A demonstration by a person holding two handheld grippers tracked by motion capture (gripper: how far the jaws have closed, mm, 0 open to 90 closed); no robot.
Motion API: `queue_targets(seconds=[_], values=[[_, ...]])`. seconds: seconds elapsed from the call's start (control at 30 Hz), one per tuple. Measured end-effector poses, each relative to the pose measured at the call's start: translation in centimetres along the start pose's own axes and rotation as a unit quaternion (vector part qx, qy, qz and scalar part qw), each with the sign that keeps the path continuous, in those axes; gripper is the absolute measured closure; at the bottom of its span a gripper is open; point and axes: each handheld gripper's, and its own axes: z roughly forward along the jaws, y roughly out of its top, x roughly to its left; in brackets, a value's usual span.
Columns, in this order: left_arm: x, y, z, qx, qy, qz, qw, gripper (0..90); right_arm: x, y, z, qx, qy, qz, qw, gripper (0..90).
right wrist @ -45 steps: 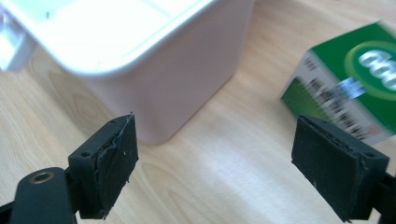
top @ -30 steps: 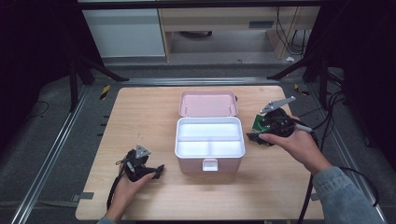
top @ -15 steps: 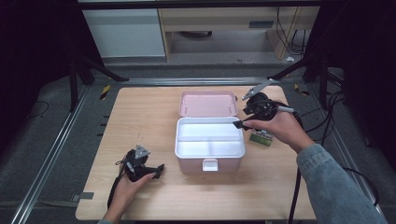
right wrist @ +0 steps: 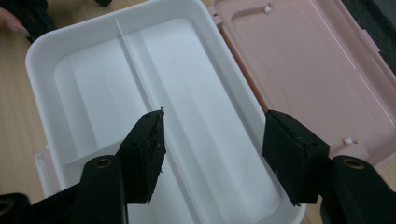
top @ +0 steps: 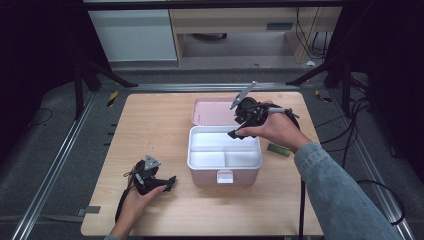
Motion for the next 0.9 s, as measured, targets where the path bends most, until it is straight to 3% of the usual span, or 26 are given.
queue_targets(seconds=[0.5, 0.9], values=[[0.0, 0.0, 0.0, -0.001, 0.0, 0.0, 1.0, 2.3, 1.8, 2.2, 2.5, 0.046, 0.041, -0.064, 0.9961, 53.2], [0.0, 0.0, 0.0, -0.001, 0.0, 0.0, 1.0, 2.3, 2.4, 2.8, 4.4, 0.077, 0.054, -0.092, 0.9913, 58.6]])
